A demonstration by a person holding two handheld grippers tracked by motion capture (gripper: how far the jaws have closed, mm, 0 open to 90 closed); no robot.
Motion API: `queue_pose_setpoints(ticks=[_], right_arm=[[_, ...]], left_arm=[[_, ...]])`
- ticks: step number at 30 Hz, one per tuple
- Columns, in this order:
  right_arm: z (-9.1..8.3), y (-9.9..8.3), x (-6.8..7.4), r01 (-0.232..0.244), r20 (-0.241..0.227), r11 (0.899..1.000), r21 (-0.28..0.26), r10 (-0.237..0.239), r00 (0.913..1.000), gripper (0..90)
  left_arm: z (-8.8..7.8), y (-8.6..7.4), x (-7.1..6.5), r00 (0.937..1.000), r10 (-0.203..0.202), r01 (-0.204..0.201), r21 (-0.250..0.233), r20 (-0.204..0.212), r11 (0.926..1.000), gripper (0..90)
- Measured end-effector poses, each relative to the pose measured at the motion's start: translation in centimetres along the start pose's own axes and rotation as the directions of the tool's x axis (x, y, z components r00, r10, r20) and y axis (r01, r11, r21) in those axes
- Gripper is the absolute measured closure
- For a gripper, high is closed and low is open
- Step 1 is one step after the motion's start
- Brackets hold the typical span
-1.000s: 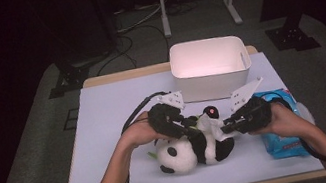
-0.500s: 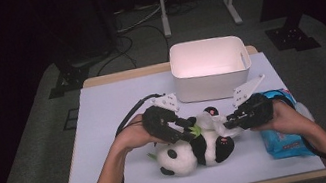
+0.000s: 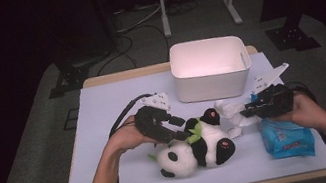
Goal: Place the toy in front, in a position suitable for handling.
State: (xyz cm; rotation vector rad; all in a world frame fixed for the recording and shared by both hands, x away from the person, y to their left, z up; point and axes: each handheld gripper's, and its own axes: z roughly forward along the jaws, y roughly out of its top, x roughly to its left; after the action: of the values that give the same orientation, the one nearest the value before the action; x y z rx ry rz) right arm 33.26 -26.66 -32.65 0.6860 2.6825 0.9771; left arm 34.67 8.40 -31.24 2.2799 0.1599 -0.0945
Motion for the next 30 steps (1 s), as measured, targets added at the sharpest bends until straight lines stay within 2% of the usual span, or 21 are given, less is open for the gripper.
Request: queue_pose_setpoints(ticks=[6,8,12,15,19,24,30], right_arm=[[-1.8,-2.1,-1.5,-0.062,0.066,0.998,0.023,0.060,0.9960,79.2],[-2.4,-3.0,-2.0,-0.089,0.082,0.996,0.020,0.088,0.9928,78.4],[-3.7,-4.1,-2.6,-0.114,0.113,0.993,0.012,0.112,0.9873,78.4],[-4.5,-5.1,-3.3,-0.152,0.131,0.988,0.004,0.150,0.9800,78.3],[-4.8,-6.4,-3.9,-0.189,0.154,0.982,0.028,0.183,0.9710,78.0],[-4.4,-8.3,-4.3,-0.238,0.164,0.970,0.043,0.228,0.9597,73.7],[-4.7,-9.2,-4.0,-0.257,0.131,0.966,0.018,0.252,0.9588,65.0]], left_arm=[[-0.2,-0.2,0.1,0.9998,-0.012,0.012,0.006,-0.016,0.9999,45.5],[-0.3,-0.3,0.2,0.9997,-0.013,0.014,0.004,-0.018,0.9999,45.3],[-0.5,-0.3,0.3,0.9996,-0.015,0.015,0.007,-0.024,0.9999,43.9],[-0.6,-0.3,0.5,0.9993,-0.020,0.020,0.005,-0.032,0.9998,43.6],[-0.9,-0.4,0.8,0.9984,-0.019,0.020,0.011,-0.053,0.9997,43.0],[-1.1,-0.6,0.9,0.9975,-0.030,0.030,0.001,-0.064,0.9995,41.9],[-1.0,-0.7,0.8,0.9973,-0.032,0.032,0.000,-0.066,0.9995,40.7]])
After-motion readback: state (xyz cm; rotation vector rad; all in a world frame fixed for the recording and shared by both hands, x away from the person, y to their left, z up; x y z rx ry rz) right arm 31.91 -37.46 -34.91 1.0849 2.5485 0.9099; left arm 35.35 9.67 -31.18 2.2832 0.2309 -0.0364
